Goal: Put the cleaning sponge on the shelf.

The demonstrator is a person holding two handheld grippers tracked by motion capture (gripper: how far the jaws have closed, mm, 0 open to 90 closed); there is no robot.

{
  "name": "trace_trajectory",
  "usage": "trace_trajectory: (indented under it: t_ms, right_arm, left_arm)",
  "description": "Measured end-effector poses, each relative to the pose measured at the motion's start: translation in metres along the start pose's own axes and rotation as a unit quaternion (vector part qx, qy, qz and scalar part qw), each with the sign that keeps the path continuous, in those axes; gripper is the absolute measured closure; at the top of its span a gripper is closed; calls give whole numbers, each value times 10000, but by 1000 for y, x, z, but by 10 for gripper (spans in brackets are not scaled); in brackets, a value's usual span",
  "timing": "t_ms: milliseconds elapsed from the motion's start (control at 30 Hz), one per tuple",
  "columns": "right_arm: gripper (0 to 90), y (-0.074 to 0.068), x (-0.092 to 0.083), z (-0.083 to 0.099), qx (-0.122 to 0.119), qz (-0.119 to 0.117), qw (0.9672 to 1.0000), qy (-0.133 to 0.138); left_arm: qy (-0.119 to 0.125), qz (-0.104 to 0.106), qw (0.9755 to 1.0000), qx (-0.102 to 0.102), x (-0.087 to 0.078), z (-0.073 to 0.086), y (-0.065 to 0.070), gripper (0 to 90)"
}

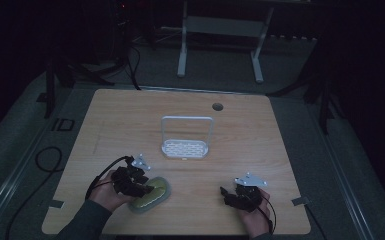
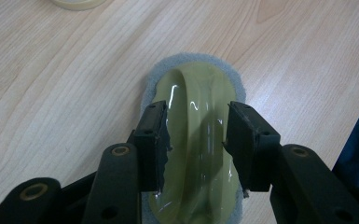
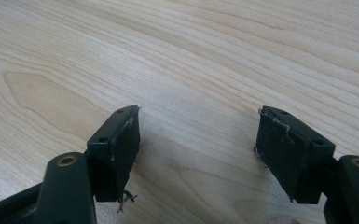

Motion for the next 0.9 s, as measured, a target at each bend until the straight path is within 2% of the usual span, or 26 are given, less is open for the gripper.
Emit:
trace_trajectory:
  t_ms: [467,900]
  right_arm:
    - [299,0,0,0,-4,1,10000,0]
    - [298,0,0,0,-2,1,10000,2]
  left_arm:
    - [-386,57,9992,89,3,-5,0,588]
    - [-694,91,9975,8,6,-7,-1,595]
Point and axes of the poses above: each handheld gripper's, and its own axes: x roughly forward along the jaws, z roughly out of its underside, y roughly to its right, the point moved 7 cm from there along x, roughly forward along the jaws, and after that the axes turned 4 degrees about x, right-handed, at the moved point
